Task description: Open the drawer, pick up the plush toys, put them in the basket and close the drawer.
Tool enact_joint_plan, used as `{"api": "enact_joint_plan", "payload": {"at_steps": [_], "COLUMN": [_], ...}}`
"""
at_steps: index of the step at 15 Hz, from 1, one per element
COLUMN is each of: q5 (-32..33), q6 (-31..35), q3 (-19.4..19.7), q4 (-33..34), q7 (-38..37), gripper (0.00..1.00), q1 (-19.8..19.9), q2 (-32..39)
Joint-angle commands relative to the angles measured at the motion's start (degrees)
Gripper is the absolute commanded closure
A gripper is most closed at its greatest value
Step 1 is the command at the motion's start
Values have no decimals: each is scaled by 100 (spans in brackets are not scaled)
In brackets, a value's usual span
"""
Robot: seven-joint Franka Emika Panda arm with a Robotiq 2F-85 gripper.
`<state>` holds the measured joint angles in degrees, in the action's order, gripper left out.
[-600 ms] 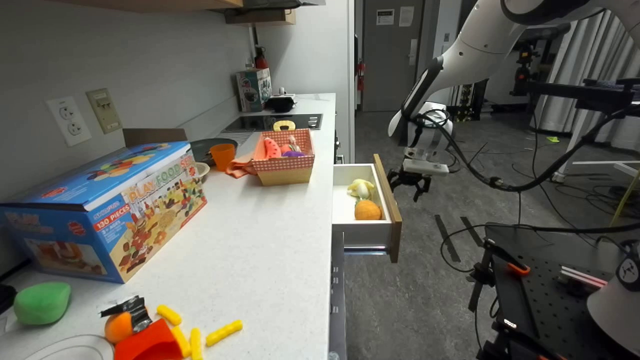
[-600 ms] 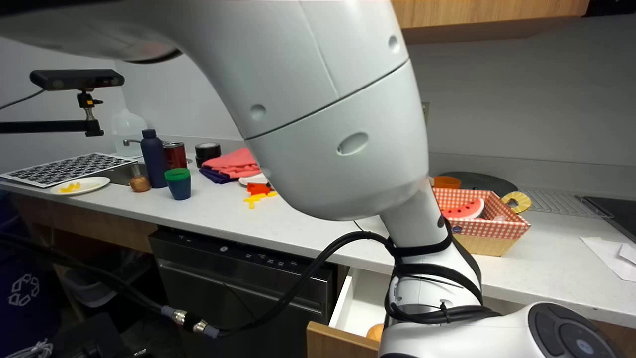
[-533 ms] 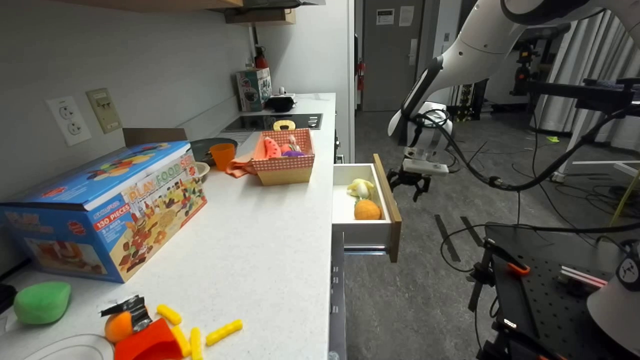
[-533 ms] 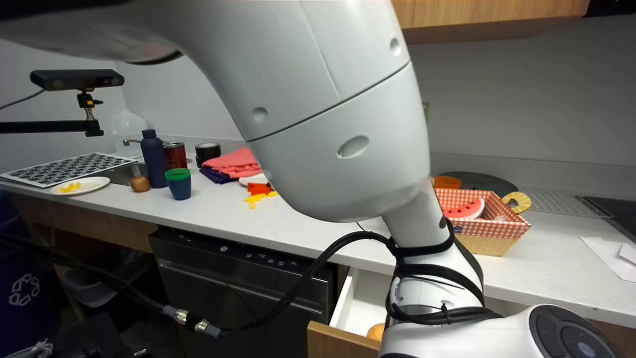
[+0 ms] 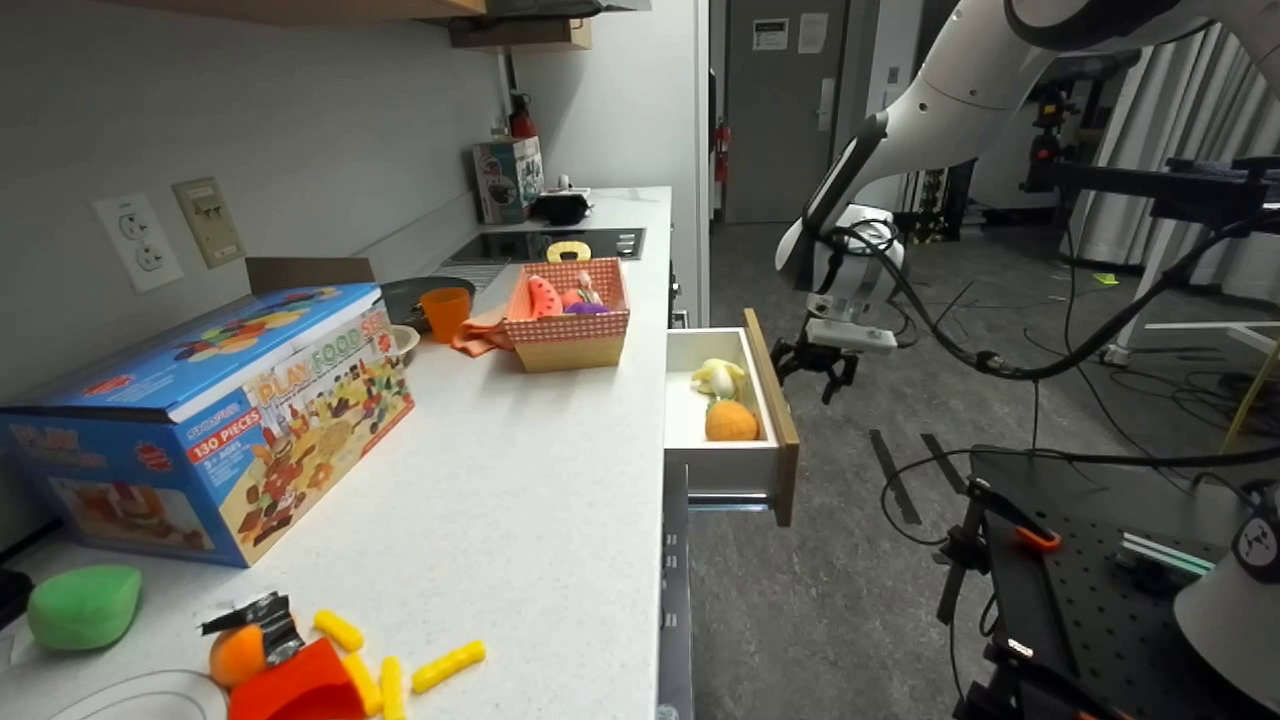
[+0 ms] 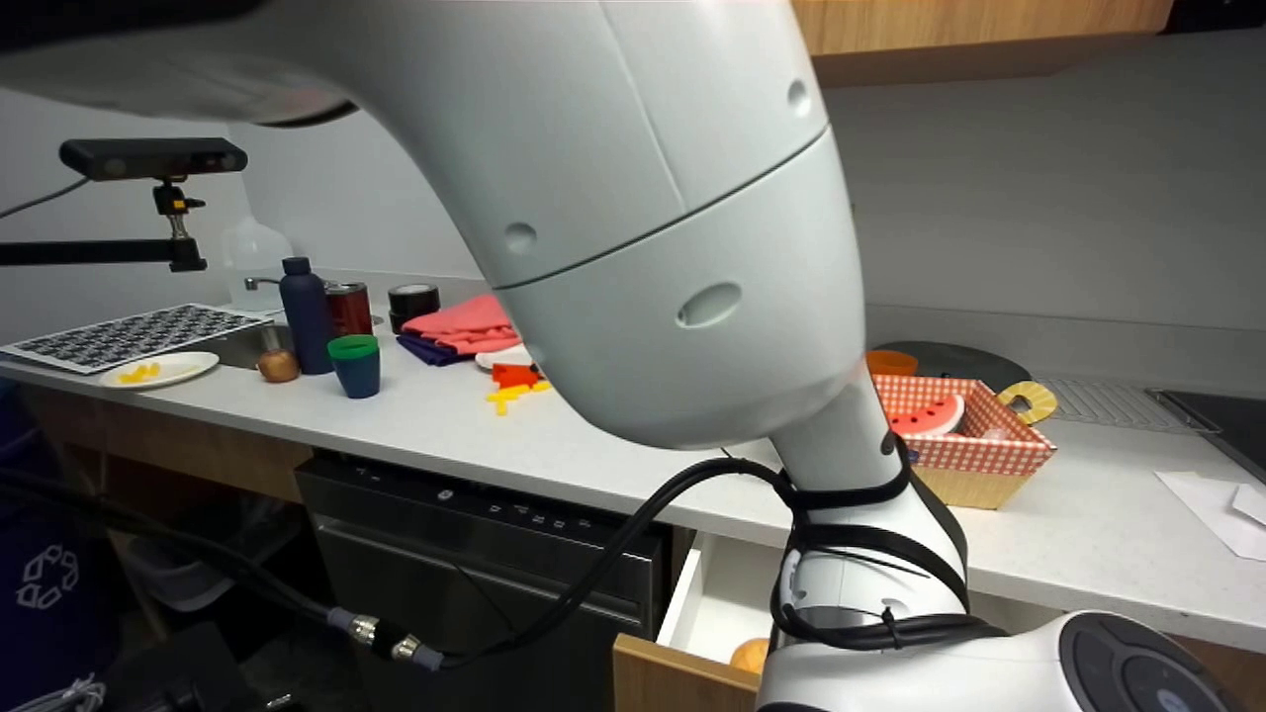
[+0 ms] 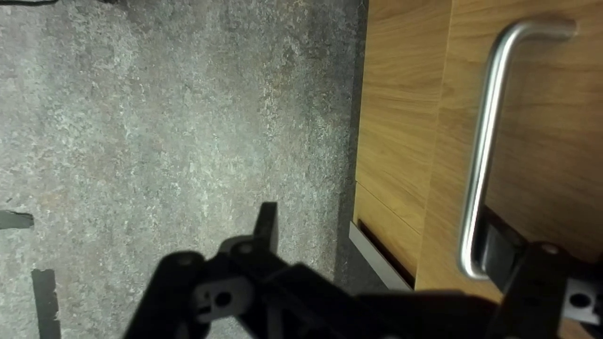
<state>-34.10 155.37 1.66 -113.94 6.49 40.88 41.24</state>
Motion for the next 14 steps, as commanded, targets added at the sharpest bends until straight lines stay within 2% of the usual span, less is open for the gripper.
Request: {"api": "enact_joint_plan", "payload": {"at_steps": [1, 6, 10, 14], "q5": [-41, -22, 97, 133], "q6": [-411, -1384, -749, -132], "q3": [-464, -519, -305, -301], "q4": [-710, -1429, -2268, -3077], "q7": [1044, 2397, 3427, 4098], "gripper": [0, 0, 0, 0], "q1": [473, 675, 410, -4], "q2": [-704, -1534, -2258, -2852]}}
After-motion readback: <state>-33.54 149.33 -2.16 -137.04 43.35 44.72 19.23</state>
